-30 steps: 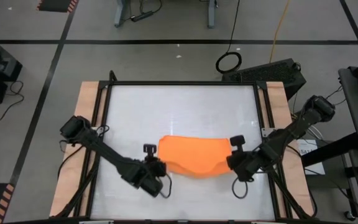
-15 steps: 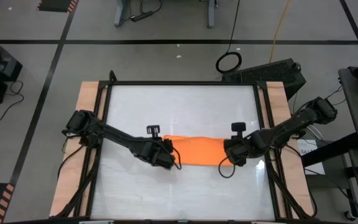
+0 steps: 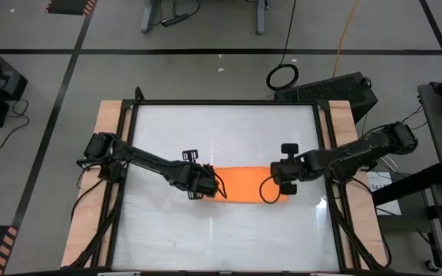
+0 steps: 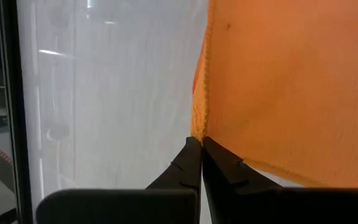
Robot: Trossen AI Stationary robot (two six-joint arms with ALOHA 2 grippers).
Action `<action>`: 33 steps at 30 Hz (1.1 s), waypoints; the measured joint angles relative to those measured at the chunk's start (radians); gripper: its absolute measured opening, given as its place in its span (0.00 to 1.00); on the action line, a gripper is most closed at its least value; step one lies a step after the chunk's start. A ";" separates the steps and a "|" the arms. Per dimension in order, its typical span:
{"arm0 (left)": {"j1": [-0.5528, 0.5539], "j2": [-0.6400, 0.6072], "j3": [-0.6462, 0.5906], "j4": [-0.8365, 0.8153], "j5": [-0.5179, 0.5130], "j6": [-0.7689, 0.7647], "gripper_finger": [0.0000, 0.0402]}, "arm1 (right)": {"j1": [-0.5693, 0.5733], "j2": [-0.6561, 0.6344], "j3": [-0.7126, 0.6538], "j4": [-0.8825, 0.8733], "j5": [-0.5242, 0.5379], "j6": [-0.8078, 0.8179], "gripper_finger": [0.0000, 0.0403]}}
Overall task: Roll towel
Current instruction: Fold the orange microfiber cloth, then roll the orange microfiber cloth
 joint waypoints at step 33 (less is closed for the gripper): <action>0.065 0.000 -0.038 0.173 0.069 0.076 0.43 | -0.186 0.022 -0.034 0.029 -0.010 -0.001 0.45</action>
